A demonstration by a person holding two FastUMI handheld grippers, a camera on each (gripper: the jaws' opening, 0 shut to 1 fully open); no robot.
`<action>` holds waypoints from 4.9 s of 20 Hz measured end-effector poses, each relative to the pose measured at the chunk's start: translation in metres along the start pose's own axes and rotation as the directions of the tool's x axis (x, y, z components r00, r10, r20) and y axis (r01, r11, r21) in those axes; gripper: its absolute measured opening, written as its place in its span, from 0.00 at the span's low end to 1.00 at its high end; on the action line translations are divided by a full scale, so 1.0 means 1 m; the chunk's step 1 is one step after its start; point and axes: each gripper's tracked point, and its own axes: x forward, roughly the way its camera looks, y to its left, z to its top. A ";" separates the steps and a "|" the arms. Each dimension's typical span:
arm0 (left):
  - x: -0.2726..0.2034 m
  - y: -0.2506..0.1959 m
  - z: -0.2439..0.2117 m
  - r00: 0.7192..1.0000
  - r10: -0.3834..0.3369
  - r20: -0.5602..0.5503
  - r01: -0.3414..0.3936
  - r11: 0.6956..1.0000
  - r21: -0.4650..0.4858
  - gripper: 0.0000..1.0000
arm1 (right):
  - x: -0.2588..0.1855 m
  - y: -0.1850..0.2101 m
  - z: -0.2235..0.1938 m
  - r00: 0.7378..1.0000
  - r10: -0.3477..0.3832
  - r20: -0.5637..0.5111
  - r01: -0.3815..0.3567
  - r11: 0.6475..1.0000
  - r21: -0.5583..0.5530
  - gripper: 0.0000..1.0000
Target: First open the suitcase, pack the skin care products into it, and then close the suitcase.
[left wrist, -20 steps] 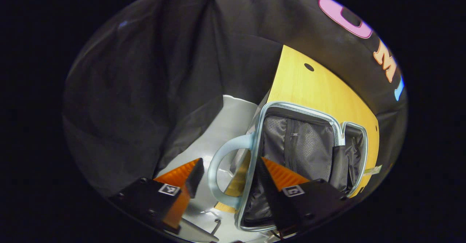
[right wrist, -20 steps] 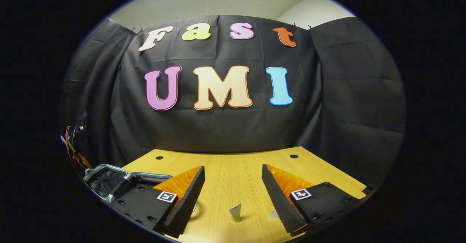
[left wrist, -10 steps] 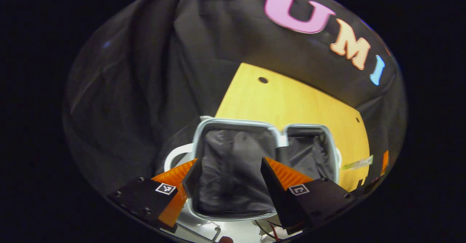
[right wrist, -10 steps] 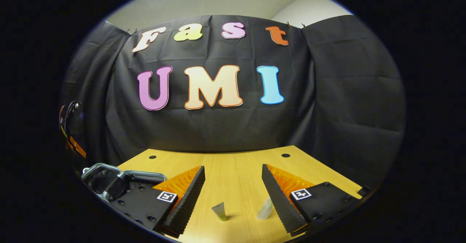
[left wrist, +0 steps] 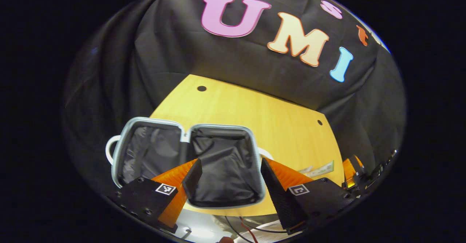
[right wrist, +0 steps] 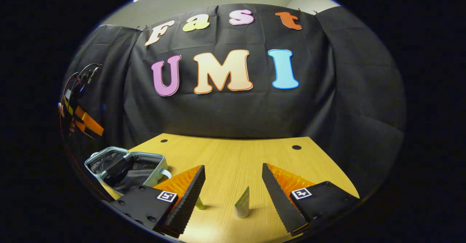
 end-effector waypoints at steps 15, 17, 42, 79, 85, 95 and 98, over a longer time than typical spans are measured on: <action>0.139 -0.180 -0.135 0.985 -0.103 0.141 0.089 0.991 0.097 0.96 | 0.045 -0.019 -0.119 0.912 0.366 -0.184 -0.378 0.926 -0.030 0.98; 0.159 -0.186 -0.140 0.981 -0.099 0.167 0.083 0.991 0.104 0.96 | 0.048 -0.017 -0.131 0.907 0.378 -0.187 -0.390 0.920 -0.032 0.98; 0.188 -0.205 -0.118 0.978 -0.139 0.158 0.123 0.987 0.103 0.14 | 0.060 -0.004 -0.168 0.878 0.377 -0.296 -0.403 0.915 -0.030 0.48; 0.118 0.106 -0.144 0.888 0.037 -0.459 -0.031 0.999 0.021 0.16 | 0.051 0.350 -0.153 0.653 0.518 -0.552 -0.495 0.844 0.207 0.45; 0.113 0.105 -0.130 0.893 0.038 -0.448 -0.027 0.999 0.031 0.19 | 0.060 0.348 -0.174 0.628 0.483 -0.610 -0.450 0.865 0.222 0.45; 0.049 0.121 -0.056 0.960 -0.001 -0.278 -0.003 1.000 -0.011 0.92 | 0.067 0.362 -0.188 0.604 0.465 -0.647 -0.426 0.875 0.230 0.48; 0.029 0.141 -0.040 0.970 -0.001 -0.243 -0.016 0.998 -0.065 0.92 | 0.067 0.366 -0.184 0.605 0.472 -0.641 -0.416 0.874 0.251 0.40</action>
